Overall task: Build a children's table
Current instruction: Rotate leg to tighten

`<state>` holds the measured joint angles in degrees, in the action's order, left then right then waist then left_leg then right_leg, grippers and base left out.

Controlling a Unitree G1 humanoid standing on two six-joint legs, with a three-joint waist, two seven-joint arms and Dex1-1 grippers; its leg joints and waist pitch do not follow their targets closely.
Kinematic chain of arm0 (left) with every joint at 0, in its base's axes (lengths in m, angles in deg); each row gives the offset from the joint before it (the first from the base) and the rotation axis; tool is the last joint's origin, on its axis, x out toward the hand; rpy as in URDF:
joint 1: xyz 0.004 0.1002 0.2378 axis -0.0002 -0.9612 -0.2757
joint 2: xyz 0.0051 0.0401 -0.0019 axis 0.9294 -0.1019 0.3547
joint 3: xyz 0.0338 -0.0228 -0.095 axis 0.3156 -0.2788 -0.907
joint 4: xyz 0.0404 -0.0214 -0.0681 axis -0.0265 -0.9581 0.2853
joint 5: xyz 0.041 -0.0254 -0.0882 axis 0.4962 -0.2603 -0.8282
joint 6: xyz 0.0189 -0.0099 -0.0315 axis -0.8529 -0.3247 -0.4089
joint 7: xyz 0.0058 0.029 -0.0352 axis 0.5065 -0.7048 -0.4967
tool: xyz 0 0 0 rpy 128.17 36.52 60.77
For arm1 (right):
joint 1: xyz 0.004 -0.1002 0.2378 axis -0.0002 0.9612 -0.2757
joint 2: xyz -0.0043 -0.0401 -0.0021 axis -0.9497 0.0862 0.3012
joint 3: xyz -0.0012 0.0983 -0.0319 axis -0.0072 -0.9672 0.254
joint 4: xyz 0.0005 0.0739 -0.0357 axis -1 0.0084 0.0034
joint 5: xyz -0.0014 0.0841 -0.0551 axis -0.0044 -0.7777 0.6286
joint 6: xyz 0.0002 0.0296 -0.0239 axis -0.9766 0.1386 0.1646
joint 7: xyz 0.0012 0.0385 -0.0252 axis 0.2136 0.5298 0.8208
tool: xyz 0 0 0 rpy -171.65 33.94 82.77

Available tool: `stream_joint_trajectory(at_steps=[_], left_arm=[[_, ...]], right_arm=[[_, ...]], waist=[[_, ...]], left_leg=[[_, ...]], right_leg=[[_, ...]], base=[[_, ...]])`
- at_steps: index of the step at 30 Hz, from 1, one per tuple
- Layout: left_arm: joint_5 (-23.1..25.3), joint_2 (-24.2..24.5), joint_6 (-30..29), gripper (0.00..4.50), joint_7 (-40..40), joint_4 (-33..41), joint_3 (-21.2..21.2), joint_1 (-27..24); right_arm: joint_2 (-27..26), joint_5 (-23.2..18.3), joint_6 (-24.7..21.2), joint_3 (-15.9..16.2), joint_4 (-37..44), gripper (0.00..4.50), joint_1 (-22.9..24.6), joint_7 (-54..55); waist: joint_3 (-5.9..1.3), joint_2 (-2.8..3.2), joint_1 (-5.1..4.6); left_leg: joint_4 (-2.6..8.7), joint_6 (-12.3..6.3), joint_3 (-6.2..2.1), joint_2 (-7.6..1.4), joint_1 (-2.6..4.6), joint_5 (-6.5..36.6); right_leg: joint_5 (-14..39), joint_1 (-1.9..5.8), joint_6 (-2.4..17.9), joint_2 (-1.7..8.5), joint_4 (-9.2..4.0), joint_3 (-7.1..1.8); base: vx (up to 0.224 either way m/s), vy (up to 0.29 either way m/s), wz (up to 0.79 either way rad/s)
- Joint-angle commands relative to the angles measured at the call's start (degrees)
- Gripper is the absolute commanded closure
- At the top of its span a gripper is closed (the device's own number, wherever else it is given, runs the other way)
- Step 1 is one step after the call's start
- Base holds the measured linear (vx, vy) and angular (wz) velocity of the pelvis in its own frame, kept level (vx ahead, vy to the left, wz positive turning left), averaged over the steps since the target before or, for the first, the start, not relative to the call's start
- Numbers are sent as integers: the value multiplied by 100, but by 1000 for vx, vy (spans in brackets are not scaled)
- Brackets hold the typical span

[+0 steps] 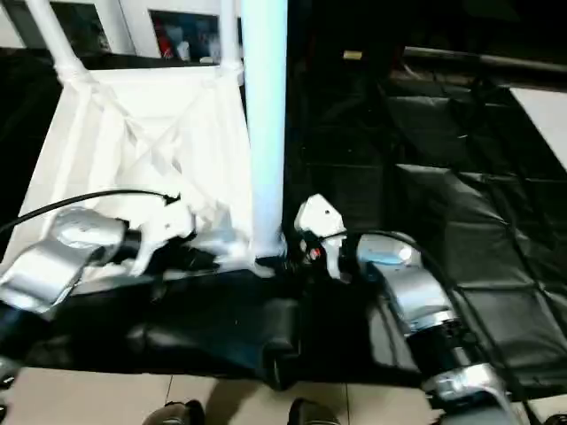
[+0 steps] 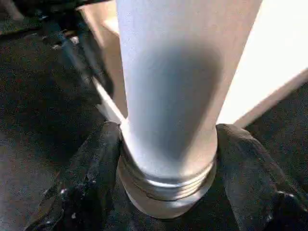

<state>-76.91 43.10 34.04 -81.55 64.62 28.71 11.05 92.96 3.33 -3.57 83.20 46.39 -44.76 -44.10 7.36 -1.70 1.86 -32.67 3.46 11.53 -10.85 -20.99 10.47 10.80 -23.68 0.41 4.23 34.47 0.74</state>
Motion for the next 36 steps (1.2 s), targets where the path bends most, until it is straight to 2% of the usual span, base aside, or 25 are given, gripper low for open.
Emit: stream_joint_trajectory(at_steps=[1, 3, 4, 5, 6, 7, 8, 9, 10, 11, 12, 14, 15, 17, 18, 19, 21, 23, 25, 28, 29, 30, 32, 35, 36], left_arm=[[239, -273, -245, 450, 322, -372, 373, -89], [280, -490, -337, 450, 542, -539, 382, 0], [321, -738, -470, 450, 794, -732, 379, 116], [340, -848, -524, 450, 917, -825, 367, 169], [345, -898, -545, 450, 971, -874, 357, 196], [374, -1210, -627, 450, 1334, -1219, 281, 380], [385, -1324, -637, 450, 1478, -1364, 246, 455], [387, -1337, -638, 450, 1494, -1380, 242, 463], [400, -1426, -637, 450, 1595, -1510, 225, 534], [432, -1535, -613, 450, 1739, -1696, 195, 631], [460, -1603, -579, 450, 1832, -1837, 177, 709], [484, -1644, -552, 450, 1884, -1931, 168, 763], [523, -1658, -504, 450, 1914, -1993, 166, 808], [577, -1575, -387, 450, 1761, -1935, 215, 811], [587, -1545, -356, 450, 1701, -1904, 228, 803], [588, -1539, -351, 450, 1687, -1898, 231, 800], [598, -1344, -284, 450, 1417, -1673, 332, 656], [602, -1243, -252, 450, 1317, -1598, 372, 588], [570, -1053, -214, 450, 1112, -1397, 417, 444], [480, -760, -163, 450, 744, -1024, 454, 248], [433, -621, -21, 450, 501, -889, 489, 170], [433, -621, -21, 450, 501, -889, 489, 170], [290, -206, 432, 450, -248, -500, 637, -41], [123, 176, 436, 450, -831, -75, 735, -227], [97, 262, 520, 450, -911, 12, 719, -261]], right_arm=[[-268, 175, -196, -38, -228, 181, 43, 759], [-556, 192, -375, -182, -306, 181, 40, 1339], [-876, 233, -559, -351, -415, 181, 12, 2020], [-1012, 242, -632, -423, -465, 181, -2, 2289], [-1070, 247, -655, -454, -494, 181, -12, 2406], [-1422, 277, -710, -635, -724, 181, -101, 3125], [-1546, 290, -695, -696, -825, 181, -142, 3380], [-1560, 292, -694, -703, -836, 181, -147, 3409], [-1659, 338, -668, -730, -949, 181, -201, 3643], [-1770, 451, -576, -709, -1114, 181, -291, 3872], [-1847, 551, -489, -661, -1261, 181, -377, 4011], [-1899, 626, -409, -629, -1374, 181, -440, 4119], [-1926, 634, -295, -560, -1445, 181, -485, 3976], [-1932, 577, -47, -454, -1277, 181, -427, 3500], [-1946, 520, -3, -454, -1171, 125, -383, 3324], [-1950, 507, 4, -457, -1146, 111, -372, 3290], [-1820, 456, -1, -427, -770, 105, -266, 3108], [-1738, 399, -28, -428, -591, 76, -228, 3021], [-1511, 233, -123, -453, -247, 70, -156, 2694], [-983, -70, -345, -409, 270, 44, -47, 1861], [-688, -88, -405, -311, 447, 44, 19, 1436], [-688, -88, -405, -311, 447, 44, 19, 1436], [41, -68, -405, -68, 794, 44, 200, 456], [496, -235, -466, -30, 1123, 44, 364, -307], [647, -291, -470, -8, 1225, 44, 409, -533]], waist=[[-265, -20, -1], [-256, -22, -32], [-262, -20, -24], [-257, -8, -38], [-257, -11, -25], [-264, -3, -42], [-267, 1, -37], [-276, -4, -39], [-277, -8, -32], [-283, 20, -31], [-286, 20, -34], [-300, 12, -30], [-306, 22, -28], [-310, -8, -23], [-323, -11, -16], [-325, -12, -16], [-343, -18, -18], [-367, -16, -6], [-391, -24, -9], [-392, -20, 5], [-387, 0, 9], [-384, -7, 9], [-367, -4, 25], [-342, 37, 71], [-347, 30, 85]], left_leg=[[407, -98, -91, -196, 89, 1308], [442, -3, -118, -191, 57, 1347], [449, 22, -129, -197, 70, 1424], [453, 60, -118, -180, 88, 1454], [463, 93, -127, -191, 100, 1520], [472, 128, -138, -176, 69, 1517], [468, 142, -128, -172, 86, 1561], [470, 171, -133, -172, 110, 1643], [474, 169, -145, -171, 94, 1647], [483, 172, -141, -171, 86, 1634], [484, 190, -137, -171, 98, 1692], [491, 182, -144, -169, 79, 1696], [484, 166, -133, -170, 90, 1711], [491, 120, -136, -171, 69, 1781], [481, 76, -133, -173, 59, 1702], [480, 52, -131, -174, 50, 1622], [471, -36, -124, -187, 26, 1411], [444, -106, -105, -183, 27, 1106], [419, -232, -90, -183, 13, 786], [399, -317, -88, -191, 2, 618], [392, -357, -68, -193, 35, 626], [390, -389, -69, -191, 30, 647], [401, -396, -70, -206, 36, 750], [413, -340, -46, -234, 102, 934], [409, -357, -46, -239, 92, 914]], right_leg=[[1877, 203, 1263, 329, -459, -198], [2182, 191, 1037, 326, -482, -197], [2291, 174, 946, 333, -502, -195], [2332, 127, 902, 311, -517, -204], [2404, 125, 869, 321, -535, -203], [2405, 140, 825, 318, -527, -196], [2427, 114, 813, 317, -546, -201], [2410, 94, 787, 306, -546, -198], [2370, 113, 774, 310, -538, -192], [2238, 108, 755, 301, -536, -189], [2141, 89, 765, 293, -538, -189], [1996, 122, 754, 292, -525, -184], [1888, 100, 777, 291, -529, -188], [1913, 127, 768, 296, -534, -187], [1808, 139, 779, 302, -519, -195], [1718, 146, 798, 302, -513, -195], [1399, 174, 918, 300, -473, -193], [941, 198, 1023, 291, -434, -192], [397, 239, 1189, 274, -375, -181], [51, 282, 1302, 271, -328, -182], [-19, 252, 1358, 255, -334, -185], [-20, 261, 1373, 252, -340, -181], [156, 268, 1387, 256, -356, -178], [368, 214, 1415, 255, -374, -204], [310, 220, 1430, 257, -357, -204]], base=[[0, 0, 0], [-51, -2, -4], [0, 0, 0], [0, 0, 0], [0, 0, 0], [0, 0, 0], [0, 0, 0], [0, 0, 0], [0, 0, 0], [0, 0, 0], [0, 0, 0], [0, 0, 0], [0, 0, 0], [0, 0, 0], [0, 0, 0], [0, 0, 0], [0, 0, 0], [0, 0, 0], [0, 0, 0], [0, 0, 0], [0, 0, 0], [0, 0, 0], [0, 0, 0], [0, 0, 0], [0, 0, 0]])
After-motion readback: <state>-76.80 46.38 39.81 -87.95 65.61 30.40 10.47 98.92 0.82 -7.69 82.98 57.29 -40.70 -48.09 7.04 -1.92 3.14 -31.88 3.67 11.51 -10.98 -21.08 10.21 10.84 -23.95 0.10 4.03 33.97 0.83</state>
